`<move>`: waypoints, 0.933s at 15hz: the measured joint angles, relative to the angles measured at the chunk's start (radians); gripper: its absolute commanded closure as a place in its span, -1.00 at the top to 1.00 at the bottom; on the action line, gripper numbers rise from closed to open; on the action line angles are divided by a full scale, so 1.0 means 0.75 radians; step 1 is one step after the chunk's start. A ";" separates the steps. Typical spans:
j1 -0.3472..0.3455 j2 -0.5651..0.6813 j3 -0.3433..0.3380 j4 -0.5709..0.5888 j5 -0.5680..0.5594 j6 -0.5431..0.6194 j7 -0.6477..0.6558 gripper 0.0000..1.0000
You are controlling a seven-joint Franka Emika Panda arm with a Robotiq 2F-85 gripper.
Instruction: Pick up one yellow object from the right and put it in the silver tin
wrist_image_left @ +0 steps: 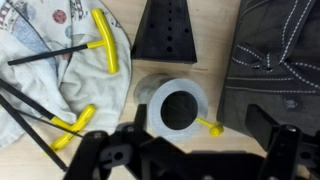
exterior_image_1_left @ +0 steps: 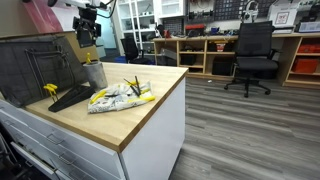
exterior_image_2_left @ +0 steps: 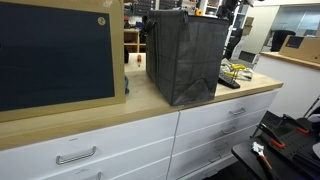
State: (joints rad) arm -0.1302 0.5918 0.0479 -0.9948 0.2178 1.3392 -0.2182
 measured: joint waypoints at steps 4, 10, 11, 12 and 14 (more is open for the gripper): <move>0.036 0.104 0.044 0.151 -0.040 -0.173 -0.185 1.00; 0.127 0.280 0.064 0.393 -0.254 -0.362 -0.484 1.00; 0.142 0.304 0.063 0.426 -0.293 -0.363 -0.524 1.00; 0.155 0.325 0.063 0.457 -0.327 -0.363 -0.557 1.00; 0.174 0.353 0.063 0.512 -0.352 -0.347 -0.588 1.00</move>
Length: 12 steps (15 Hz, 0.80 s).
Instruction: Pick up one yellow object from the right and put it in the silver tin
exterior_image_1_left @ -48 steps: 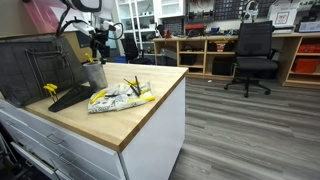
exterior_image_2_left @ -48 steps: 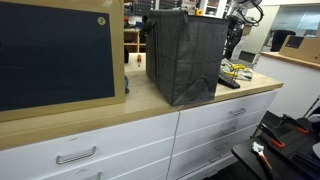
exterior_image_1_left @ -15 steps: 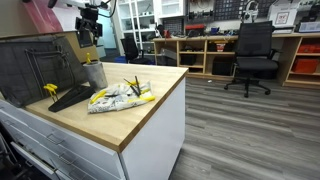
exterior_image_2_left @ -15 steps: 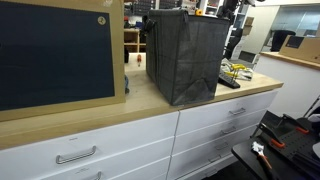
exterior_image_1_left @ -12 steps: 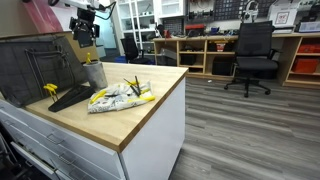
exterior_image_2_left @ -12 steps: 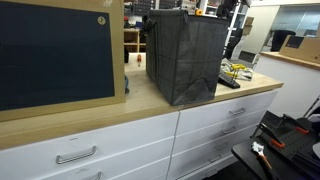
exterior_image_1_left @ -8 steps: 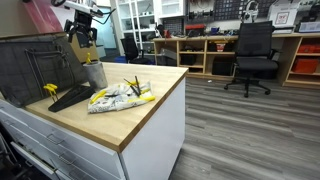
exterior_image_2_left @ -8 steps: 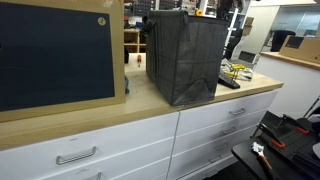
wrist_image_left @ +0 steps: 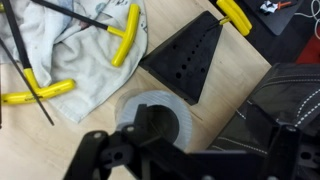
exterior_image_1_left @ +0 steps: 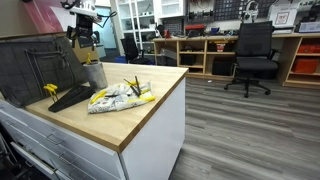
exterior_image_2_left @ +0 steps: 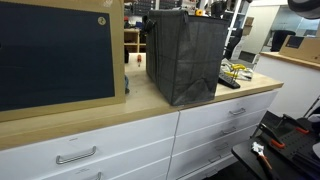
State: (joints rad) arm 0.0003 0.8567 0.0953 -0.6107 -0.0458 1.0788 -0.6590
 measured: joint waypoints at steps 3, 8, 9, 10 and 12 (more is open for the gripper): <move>0.003 0.001 0.003 0.068 0.018 0.026 -0.002 1.00; -0.047 -0.075 0.003 0.137 0.049 -0.005 0.007 1.00; -0.062 -0.097 0.003 0.137 0.057 -0.044 0.020 1.00; -0.077 -0.118 0.003 0.137 0.074 -0.090 0.035 1.00; -0.100 -0.151 0.004 0.136 0.129 -0.195 0.077 1.00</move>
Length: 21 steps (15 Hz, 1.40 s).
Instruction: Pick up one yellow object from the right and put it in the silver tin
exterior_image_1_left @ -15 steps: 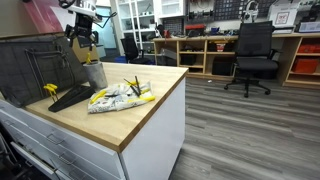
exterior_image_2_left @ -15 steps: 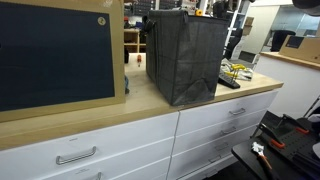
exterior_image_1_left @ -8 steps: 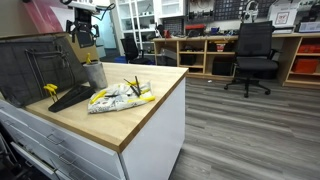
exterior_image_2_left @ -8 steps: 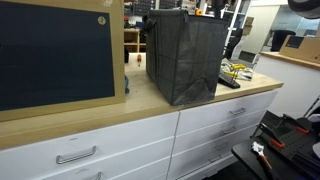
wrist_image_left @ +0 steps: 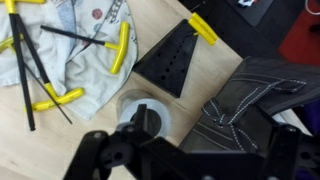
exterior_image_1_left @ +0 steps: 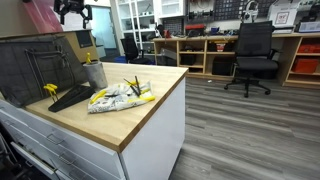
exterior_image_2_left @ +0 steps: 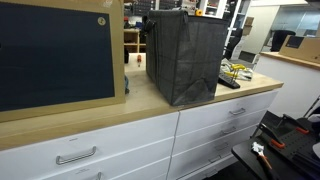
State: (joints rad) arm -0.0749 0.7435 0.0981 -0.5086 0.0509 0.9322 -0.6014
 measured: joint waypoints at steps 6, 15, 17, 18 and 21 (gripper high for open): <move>-0.004 -0.062 0.055 -0.002 0.206 -0.306 0.168 1.00; 0.045 -0.200 0.073 0.008 0.284 -0.349 0.281 1.00; 0.085 -0.160 0.073 0.074 0.200 -0.303 0.243 1.00; 0.106 -0.128 0.072 0.115 0.159 -0.277 0.221 1.00; 0.160 -0.030 0.059 0.198 0.050 -0.147 0.131 1.00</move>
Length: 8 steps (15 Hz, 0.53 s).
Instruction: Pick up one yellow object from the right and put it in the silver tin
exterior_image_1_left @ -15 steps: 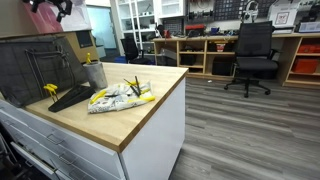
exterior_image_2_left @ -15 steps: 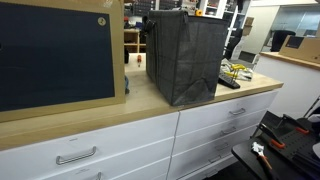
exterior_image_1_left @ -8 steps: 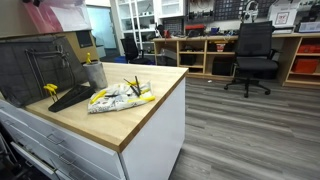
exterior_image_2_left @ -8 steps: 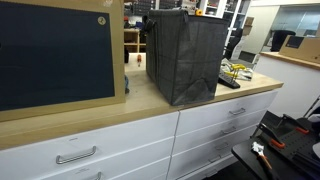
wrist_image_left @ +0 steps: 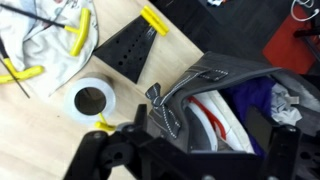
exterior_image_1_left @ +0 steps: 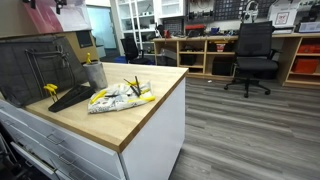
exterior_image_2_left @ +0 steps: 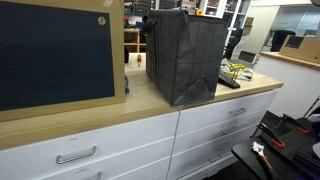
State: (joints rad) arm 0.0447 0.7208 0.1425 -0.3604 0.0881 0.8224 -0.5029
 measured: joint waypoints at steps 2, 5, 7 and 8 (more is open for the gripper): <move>0.017 0.043 -0.012 -0.005 -0.040 0.150 -0.037 1.00; 0.015 0.088 -0.013 -0.006 -0.043 0.319 -0.038 1.00; 0.004 0.098 -0.014 -0.006 -0.043 0.380 -0.038 1.00; -0.004 0.100 -0.014 -0.006 -0.043 0.388 -0.027 1.00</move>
State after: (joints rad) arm 0.0420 0.7955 0.1319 -0.3649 0.0559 1.1132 -0.5229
